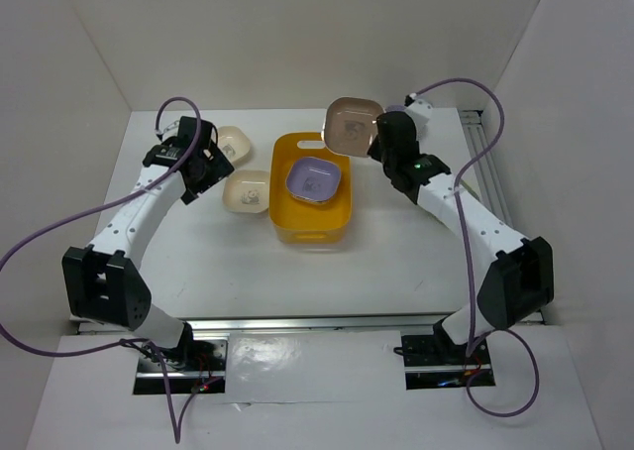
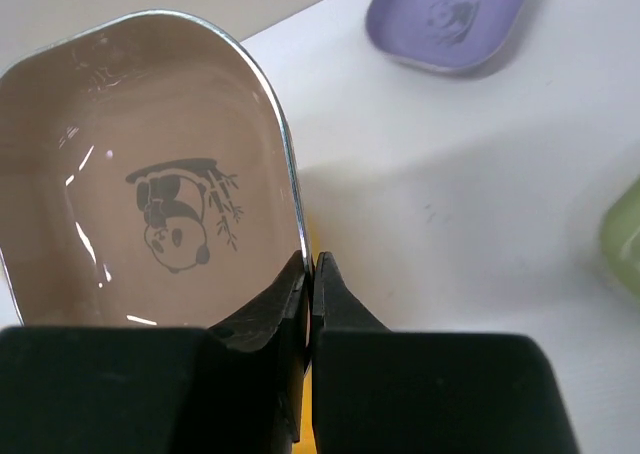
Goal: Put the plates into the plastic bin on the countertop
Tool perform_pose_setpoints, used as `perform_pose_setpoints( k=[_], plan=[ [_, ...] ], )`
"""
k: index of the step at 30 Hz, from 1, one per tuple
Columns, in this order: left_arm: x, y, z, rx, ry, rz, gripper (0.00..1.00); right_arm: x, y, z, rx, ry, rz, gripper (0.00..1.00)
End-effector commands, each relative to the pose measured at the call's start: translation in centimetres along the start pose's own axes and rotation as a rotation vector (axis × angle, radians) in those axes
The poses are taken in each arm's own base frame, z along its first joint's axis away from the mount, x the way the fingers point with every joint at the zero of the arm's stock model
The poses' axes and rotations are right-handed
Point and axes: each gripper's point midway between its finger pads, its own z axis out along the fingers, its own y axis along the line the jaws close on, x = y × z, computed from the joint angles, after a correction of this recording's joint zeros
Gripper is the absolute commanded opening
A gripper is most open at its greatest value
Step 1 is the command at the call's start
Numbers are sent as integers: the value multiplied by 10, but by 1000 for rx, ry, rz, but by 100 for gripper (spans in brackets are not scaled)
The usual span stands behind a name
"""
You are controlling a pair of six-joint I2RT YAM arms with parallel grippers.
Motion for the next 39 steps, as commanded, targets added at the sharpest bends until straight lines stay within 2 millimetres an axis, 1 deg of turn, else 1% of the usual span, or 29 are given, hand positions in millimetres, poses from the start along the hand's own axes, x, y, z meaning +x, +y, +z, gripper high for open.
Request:
perform_pose_setpoints(
  k=[1, 2, 3, 4, 6, 7, 8, 9, 10, 12, 13, 15, 16, 19, 20, 21, 25, 27, 28, 29, 31, 32, 33, 34, 35, 36, 37, 38, 39],
  plan=[
    [-14, -8, -23, 57, -48, -35, 100, 7, 30, -12, -4, -37, 118, 0],
    [-13, -6, -25, 59, -50, -27, 100, 4, 37, -14, 5, -62, 135, 0],
    [-11, -4, -23, 53, -44, -24, 100, 15, 47, -9, 6, -48, 155, 0],
    [-13, -4, -28, 63, -54, -28, 100, 24, 61, -11, -19, -32, 154, 0],
    [-12, 0, -33, 69, -59, -22, 100, 37, 77, -8, -34, -16, 160, 0],
    [-12, 0, -33, 69, -59, -22, 100, 49, 86, -11, -42, -6, 151, 0],
    [-13, 0, -37, 77, -67, -25, 100, 54, 89, -9, -42, -9, 148, 0],
    [-16, 2, -39, 83, -69, -26, 100, 59, 90, -1, -13, -8, 167, 0],
    [-13, 2, -39, 86, -54, -12, 100, 65, 94, 0, -11, 6, 161, 0],
    [-17, 5, -42, 87, -64, -24, 100, 65, 88, 7, 42, -14, 149, 0],
    [-16, 8, -43, 86, -65, -12, 100, 75, 83, 12, 70, -8, 148, 0],
    [-17, 12, -44, 84, -70, -20, 100, 77, 83, 17, 84, -13, 142, 0],
    [-18, 12, -47, 90, -77, -14, 100, 84, 81, 21, 99, 0, 133, 0],
    [-16, 14, -45, 84, -71, -11, 100, 99, 79, 28, 119, 27, 138, 0],
    [-16, 14, -45, 84, -71, -11, 100, 100, 78, 28, 124, 31, 146, 0],
    [-16, 14, -45, 84, -71, -11, 100, 109, 77, 31, 128, 46, 135, 0],
    [-15, 16, -37, 64, -59, -23, 100, 115, 79, 36, 138, 67, 130, 2],
    [-12, 18, -35, 57, -51, -20, 100, 121, 79, 41, 145, 73, 122, 8],
    [-11, 23, -32, 44, -46, -24, 100, 122, 80, 40, 140, 81, 122, 23],
    [-12, 21, -32, 51, -52, -36, 100, 120, 82, 41, 132, 74, 131, 25],
    [-8, 23, -27, 37, -39, -30, 100, 128, 85, 46, 123, 85, 123, 26],
    [-8, 23, -27, 37, -39, -30, 100, 130, 86, 45, 114, 97, 113, 32],
    [-10, 24, -23, 32, -41, -37, 100, 129, 89, 47, 111, 95, 116, 48],
    [-7, 26, -20, 25, -34, -45, 100, 132, 89, 50, 114, 97, 113, 67],
    [-6, 26, -18, 18, -28, -43, 100, 125, 94, 49, 107, 92, 109, 80],
    [-3, 31, -11, -3, -15, -54, 100, 126, 97, 50, 98, 100, 99, 82],
    [-2, 31, -9, -2, -16, -67, 100, 124, 101, 49, 84, 105, 92, 83],
    [2, 33, -5, -5, -13, -65, 100, 115, 113, 45, 40, 110, 104, 85],
    [4, 36, 2, -22, -4, -85, 100, 109, 118, 42, 15, 105, 105, 89]
  ],
)
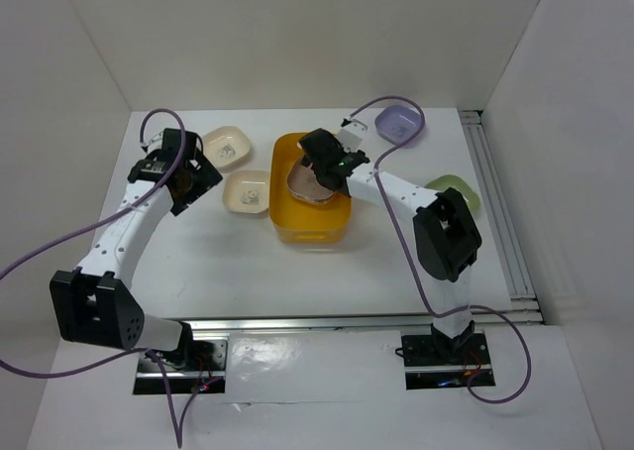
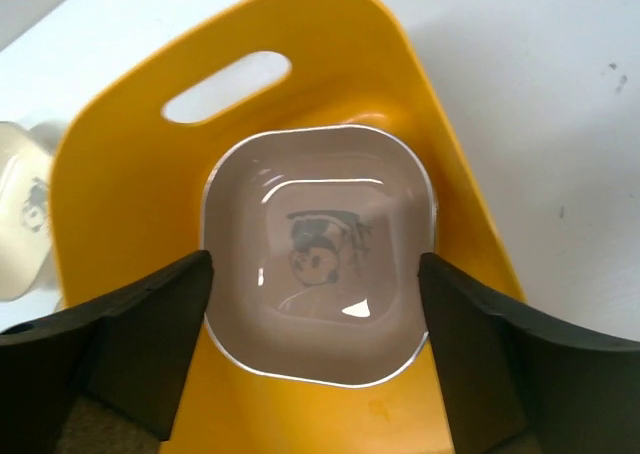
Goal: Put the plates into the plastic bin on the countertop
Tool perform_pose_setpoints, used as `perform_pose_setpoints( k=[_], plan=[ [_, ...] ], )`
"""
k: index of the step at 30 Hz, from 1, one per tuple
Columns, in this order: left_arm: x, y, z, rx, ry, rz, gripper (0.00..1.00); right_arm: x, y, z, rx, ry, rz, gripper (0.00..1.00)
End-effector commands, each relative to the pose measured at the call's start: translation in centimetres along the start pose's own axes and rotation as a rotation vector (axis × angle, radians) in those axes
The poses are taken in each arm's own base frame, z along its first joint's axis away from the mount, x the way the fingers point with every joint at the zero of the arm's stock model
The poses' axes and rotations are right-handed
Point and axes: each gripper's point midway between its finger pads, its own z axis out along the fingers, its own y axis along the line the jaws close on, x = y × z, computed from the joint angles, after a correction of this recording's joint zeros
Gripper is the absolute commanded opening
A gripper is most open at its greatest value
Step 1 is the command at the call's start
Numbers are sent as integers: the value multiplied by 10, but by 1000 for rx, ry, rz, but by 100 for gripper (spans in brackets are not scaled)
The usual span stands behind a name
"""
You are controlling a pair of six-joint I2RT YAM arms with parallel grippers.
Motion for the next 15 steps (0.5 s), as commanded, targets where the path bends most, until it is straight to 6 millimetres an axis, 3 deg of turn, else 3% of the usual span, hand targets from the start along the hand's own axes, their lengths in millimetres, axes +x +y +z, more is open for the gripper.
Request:
perform_pose_setpoints(
  k=[1, 3, 4, 5, 6, 7, 9, 10, 12, 13, 15],
  plan=[
    [5, 3, 21, -24, 10, -62, 100, -43, 46, -34, -159, -58, 14, 93],
    [10, 5, 33, -32, 24, -66, 100, -57, 62, -57, -236, -97, 15, 100],
    [13, 4, 43, -44, 35, -61, 100, -74, 71, -86, -307, -133, -19, 100],
    [12, 1, 50, -41, 32, -62, 100, -85, 71, -96, -336, -165, -21, 100],
    [10, -5, 59, -22, 15, -49, 100, -80, 71, -105, -375, -158, -36, 100],
    [8, -6, 66, -34, 7, -48, 100, -97, 69, -128, -430, -187, -52, 100],
    [10, 1, 93, -105, -3, -33, 99, -108, 63, -142, -496, -198, -61, 100],
    [6, -12, 100, -59, -7, -20, 99, -104, 55, -155, -561, -178, -102, 100],
    [16, -12, 122, -83, 49, 2, 99, -107, 43, -164, -594, -174, -106, 100],
    [14, -18, 127, -70, 52, 8, 99, -101, 32, -161, -595, -169, -133, 100],
    [20, -19, 137, -71, 72, 12, 96, -112, 18, -173, -597, -201, -144, 100]
  ],
)
